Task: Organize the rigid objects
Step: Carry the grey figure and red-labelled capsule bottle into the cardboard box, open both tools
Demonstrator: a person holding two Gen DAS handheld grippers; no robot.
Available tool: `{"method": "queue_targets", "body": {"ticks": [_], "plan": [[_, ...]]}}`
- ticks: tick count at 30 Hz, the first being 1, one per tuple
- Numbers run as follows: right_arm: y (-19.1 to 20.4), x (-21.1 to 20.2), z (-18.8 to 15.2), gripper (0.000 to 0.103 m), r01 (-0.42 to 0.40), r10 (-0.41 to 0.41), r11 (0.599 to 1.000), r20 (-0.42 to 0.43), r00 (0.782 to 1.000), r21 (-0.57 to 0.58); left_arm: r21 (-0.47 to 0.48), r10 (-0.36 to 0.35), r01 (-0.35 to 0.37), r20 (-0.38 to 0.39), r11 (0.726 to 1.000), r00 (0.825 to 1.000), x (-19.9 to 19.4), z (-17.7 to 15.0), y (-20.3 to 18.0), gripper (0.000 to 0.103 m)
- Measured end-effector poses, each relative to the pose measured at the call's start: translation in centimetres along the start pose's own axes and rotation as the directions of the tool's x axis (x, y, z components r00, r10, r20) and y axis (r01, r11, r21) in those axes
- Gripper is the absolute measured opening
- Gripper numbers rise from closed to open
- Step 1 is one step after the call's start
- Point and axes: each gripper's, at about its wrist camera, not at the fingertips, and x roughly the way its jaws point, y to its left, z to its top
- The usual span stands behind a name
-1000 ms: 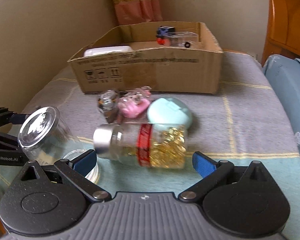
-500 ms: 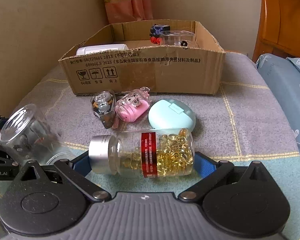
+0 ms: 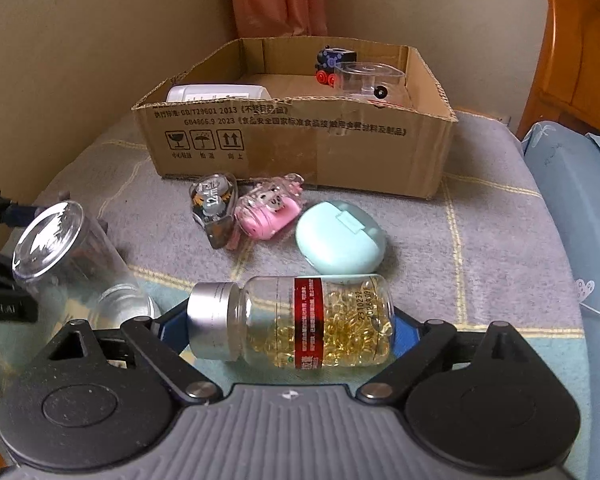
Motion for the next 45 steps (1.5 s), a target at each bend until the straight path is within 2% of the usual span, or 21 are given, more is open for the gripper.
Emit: {"method": "queue_targets", "body": {"ticks": [4, 8, 15, 21, 27, 34, 35, 41, 43, 44, 45], "plan": [[-1.2, -1.3, 0.3, 0.096, -0.021, 0.021, 1.000, 0.000, 1.000, -0.011, -0.012, 0.002, -0.001, 0.011, 1.000, 1.000, -0.8, 1.3, 0.8, 0.073], [-2.1, -2.8, 2.0, 0.096, -0.040, 0.041, 0.998, 0.031, 0.999, -0.040, 0.007, 0.005, -0.005, 0.027, 1.000, 1.000, -1.8, 3.4, 1.2, 0.073], [-1.9, -4.3, 6.2, 0.096, -0.060, 0.077, 0.986, 0.108, 0.991, -0.155, 0.028, -0.032, 0.031, 0.053, 0.999, 0.998, -2.4, 9.2, 2.0, 0.073], [-1.7, -3.6, 10.6, 0.096, -0.077, 0.112, 0.974, 0.156, 0.981, -0.212, 0.061, -0.013, 0.009, 0.071, 0.998, 0.997, -0.8, 14.6, 1.8, 0.073], [-1.5, -1.7, 14.3, 0.096, -0.089, 0.134, 0.962, 0.163, 0.977, -0.257, 0.031, 0.000, -0.002, 0.049, 1.000, 0.999, 2.7, 18.8, 2.6, 0.073], [-1.8, 1.2, 16.2, 0.098, -0.107, 0.149, 0.958, 0.145, 0.978, -0.266, 0.010, 0.014, -0.014, 0.014, 1.000, 1.000, 6.1, 20.9, 3.0, 0.073], [-1.8, 1.2, 16.1, 0.103, -0.112, 0.153, 0.959, 0.142, 0.978, -0.260, 0.006, 0.011, -0.011, 0.010, 1.000, 1.000, 6.3, 21.1, 3.0, 0.073], [-1.6, 0.5, 14.6, 0.103, -0.134, 0.170, 0.959, 0.128, 0.977, -0.250, 0.012, 0.008, -0.008, -0.002, 1.000, 1.000, 7.6, 21.4, 2.3, 0.073], [-1.6, -0.2, 13.9, 0.103, -0.150, 0.185, 0.958, 0.129, 0.974, -0.245, -0.003, 0.014, -0.014, 0.012, 1.000, 1.000, 7.8, 21.6, 2.2, 0.077], [-1.6, -0.6, 13.5, 0.103, -0.154, 0.189, 0.959, 0.130, 0.973, -0.239, -0.008, 0.020, -0.019, 0.022, 1.000, 1.000, 7.7, 21.7, 2.2, 0.086], [-1.6, -0.9, 13.1, 0.103, -0.157, 0.191, 0.959, 0.129, 0.973, -0.236, -0.014, 0.040, -0.040, 0.030, 0.999, 0.999, 7.6, 21.7, 2.0, 0.100]]}}
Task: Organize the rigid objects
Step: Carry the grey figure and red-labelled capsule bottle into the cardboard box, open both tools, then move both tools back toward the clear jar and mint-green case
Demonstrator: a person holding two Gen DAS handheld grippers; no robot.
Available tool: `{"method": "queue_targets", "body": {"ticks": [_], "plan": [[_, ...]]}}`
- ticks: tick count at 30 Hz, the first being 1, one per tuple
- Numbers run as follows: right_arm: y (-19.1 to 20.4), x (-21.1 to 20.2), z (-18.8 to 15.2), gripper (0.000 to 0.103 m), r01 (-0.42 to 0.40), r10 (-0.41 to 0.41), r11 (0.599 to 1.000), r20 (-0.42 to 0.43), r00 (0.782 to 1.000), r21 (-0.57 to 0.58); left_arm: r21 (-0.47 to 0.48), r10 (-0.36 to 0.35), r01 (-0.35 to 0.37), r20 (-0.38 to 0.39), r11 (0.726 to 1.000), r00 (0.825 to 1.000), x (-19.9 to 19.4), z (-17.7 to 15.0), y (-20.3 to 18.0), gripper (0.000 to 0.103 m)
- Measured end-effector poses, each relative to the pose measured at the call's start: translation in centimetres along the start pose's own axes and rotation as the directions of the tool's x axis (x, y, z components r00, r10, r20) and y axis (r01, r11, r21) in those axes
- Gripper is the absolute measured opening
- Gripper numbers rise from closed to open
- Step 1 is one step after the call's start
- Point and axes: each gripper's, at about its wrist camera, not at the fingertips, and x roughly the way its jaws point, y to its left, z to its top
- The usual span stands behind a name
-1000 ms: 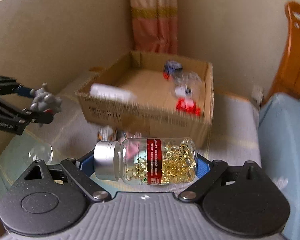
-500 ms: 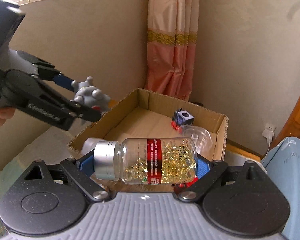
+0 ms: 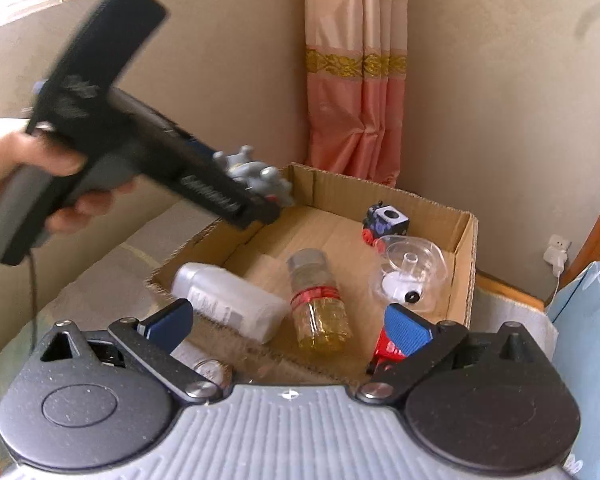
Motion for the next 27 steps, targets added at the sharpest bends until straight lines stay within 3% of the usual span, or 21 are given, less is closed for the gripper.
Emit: {"method": "queue_targets", "body": {"ticks": [2, 5, 15, 27], "plan": [[0.3, -0.7, -0.6, 0.103, 0.002, -0.002, 1.000, -0.004, 1.000, 0.010, -0.002, 0.027, -0.027, 0.031, 1.000, 0.999, -0.6, -0.2, -0.1, 0.101], [0.8, -1.6, -1.5, 0.103, -0.001, 0.001, 1.000, -0.011, 1.000, 0.019, 0.007, -0.009, 0.009, 0.039, 1.000, 0.999, -1.7, -0.5, -0.1, 0.101], [2.2, -4.3, -3.0, 0.103, 0.026, -0.026, 0.999, -0.009, 1.000, 0.034, -0.013, -0.006, 0.006, 0.047, 1.000, 0.999, -5.8, -2.2, -0.1, 0.101], [3.1, -6.1, -6.8, 0.103, 0.144, -0.136, 0.982, -0.075, 0.988, 0.119, -0.060, -0.037, 0.040, 0.041, 0.997, 0.998, -10.4, -6.5, -0.2, 0.101]]}}
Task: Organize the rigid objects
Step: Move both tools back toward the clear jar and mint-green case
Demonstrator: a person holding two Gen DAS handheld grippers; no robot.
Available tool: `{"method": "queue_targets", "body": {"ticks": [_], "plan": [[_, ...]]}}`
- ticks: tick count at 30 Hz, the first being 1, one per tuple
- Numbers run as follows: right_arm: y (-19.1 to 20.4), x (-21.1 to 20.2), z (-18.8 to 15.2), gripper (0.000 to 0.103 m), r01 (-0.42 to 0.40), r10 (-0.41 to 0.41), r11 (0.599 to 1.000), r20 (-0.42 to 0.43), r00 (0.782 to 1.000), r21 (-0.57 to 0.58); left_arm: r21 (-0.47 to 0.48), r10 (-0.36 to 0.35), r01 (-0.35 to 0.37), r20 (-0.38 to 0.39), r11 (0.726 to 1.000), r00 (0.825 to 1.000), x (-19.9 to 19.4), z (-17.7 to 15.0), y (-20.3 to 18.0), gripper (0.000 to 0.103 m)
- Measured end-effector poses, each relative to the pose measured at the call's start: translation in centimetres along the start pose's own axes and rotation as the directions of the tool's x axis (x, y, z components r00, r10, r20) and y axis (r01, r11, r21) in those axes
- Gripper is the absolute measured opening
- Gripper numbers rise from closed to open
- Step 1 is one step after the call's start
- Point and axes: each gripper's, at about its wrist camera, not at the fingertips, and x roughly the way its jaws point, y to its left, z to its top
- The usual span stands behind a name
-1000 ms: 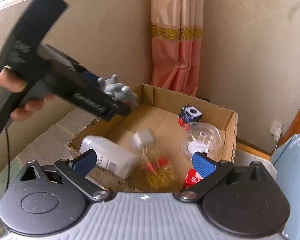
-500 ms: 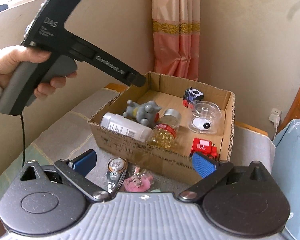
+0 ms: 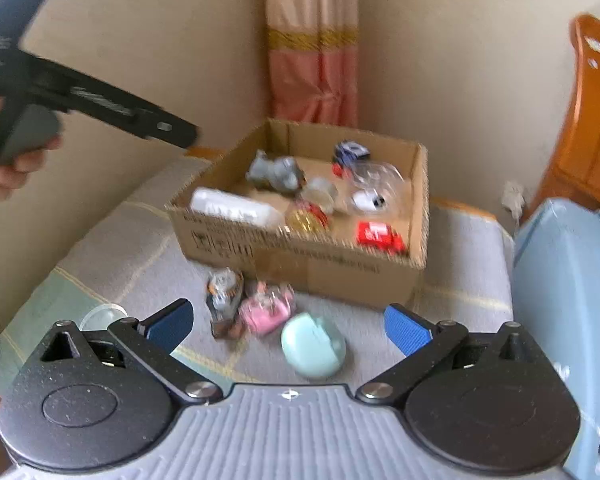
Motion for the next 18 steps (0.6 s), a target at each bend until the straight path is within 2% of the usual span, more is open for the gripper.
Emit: {"method": "queue_targets", "body": {"ticks": [8, 18], "plan": [[0.2, 0.0, -4.8, 0.103, 0.052, -0.051, 0.990, -0.011, 0.999, 0.133, -0.004, -0.074, 0.074, -0.045, 0.997, 0.996, -2.6, -5.4, -2.4, 0.101], [0.4, -1.0, -9.3, 0.103, 0.141, -0.138, 0.969, -0.029, 0.990, 0.203, 0.155, -0.173, 0.174, -0.020, 0.972, 0.985, -5.7, -11.5, -7.7, 0.101]]}}
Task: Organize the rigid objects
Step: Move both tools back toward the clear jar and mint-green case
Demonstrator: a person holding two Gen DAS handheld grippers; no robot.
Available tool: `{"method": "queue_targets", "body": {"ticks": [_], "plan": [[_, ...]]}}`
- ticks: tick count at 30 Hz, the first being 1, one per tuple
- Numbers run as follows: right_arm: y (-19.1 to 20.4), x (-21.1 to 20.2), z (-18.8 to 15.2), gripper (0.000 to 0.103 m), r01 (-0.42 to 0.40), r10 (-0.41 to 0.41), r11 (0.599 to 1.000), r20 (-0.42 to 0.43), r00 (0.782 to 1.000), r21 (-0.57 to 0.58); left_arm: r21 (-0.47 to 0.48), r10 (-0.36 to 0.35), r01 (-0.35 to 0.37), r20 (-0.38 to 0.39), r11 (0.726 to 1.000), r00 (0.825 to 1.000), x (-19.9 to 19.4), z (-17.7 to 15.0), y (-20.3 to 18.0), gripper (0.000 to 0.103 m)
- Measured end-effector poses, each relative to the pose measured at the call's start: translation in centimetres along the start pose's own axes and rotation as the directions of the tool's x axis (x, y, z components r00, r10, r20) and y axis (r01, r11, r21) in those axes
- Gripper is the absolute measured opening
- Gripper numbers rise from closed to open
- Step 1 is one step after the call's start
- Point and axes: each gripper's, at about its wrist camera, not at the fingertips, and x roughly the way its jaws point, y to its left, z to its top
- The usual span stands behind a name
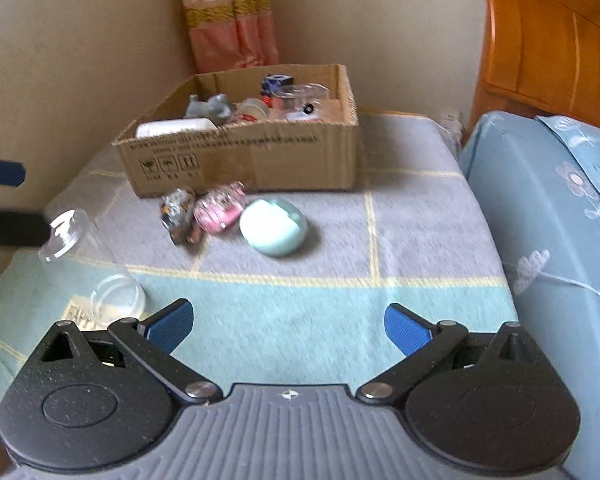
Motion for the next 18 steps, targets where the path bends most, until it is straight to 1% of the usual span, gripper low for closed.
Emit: {"method": "queue_targets", "body": {"ticks": [7, 12, 16, 18], "plan": [[-0.7, -0.4, -1.2, 0.103, 0.012, -0.012, 0.999, -0.002, 1.000, 0.035, 0.070, -0.039, 0.035, 0.061, 0.997, 0.997, 0.0, -1.3, -2.4, 0.101], [-1.3, -0.3, -1.2, 0.103, 0.017, -0.017, 0.998, 0.003, 1.000, 0.054, 0.026, -0.079, 0.077, 0.048, 0.997, 0.996, 1.4, -1.4, -2.5, 0.101], [-1.4, -0.3, -1.2, 0.103, 0.015, -0.015, 0.999, 0.004, 1.000, 0.052, -0.009, -0.057, 0.058, 0.035, 0.998, 0.998, 1.9, -1.6, -1.8, 0.101], [-1.5, -0.3, -1.2, 0.103, 0.012, -0.012, 0.998, 0.003, 1.000, 0.056, -0.007, -0.023, 0.023, 0.036, 1.000, 0.999, 1.9, -1.8, -1.5, 0.101]]}}
